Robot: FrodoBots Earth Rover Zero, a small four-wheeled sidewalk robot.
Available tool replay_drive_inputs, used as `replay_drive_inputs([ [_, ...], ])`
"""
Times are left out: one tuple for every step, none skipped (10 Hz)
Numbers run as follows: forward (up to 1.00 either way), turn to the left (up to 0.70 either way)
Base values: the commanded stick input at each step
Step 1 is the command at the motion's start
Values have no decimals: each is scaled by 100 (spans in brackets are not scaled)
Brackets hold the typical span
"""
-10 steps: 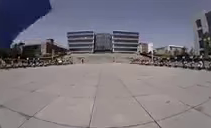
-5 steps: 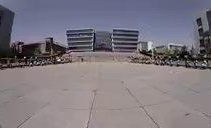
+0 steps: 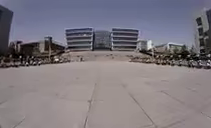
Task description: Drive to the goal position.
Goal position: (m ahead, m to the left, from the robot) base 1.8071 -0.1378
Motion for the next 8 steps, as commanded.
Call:
replay_drive_inputs([
  [100, 5],
  [100, 10],
  [100, 39],
  [100, 29],
  [100, 19],
  [100, 10],
  [100, 0],
  [100, 0],
])
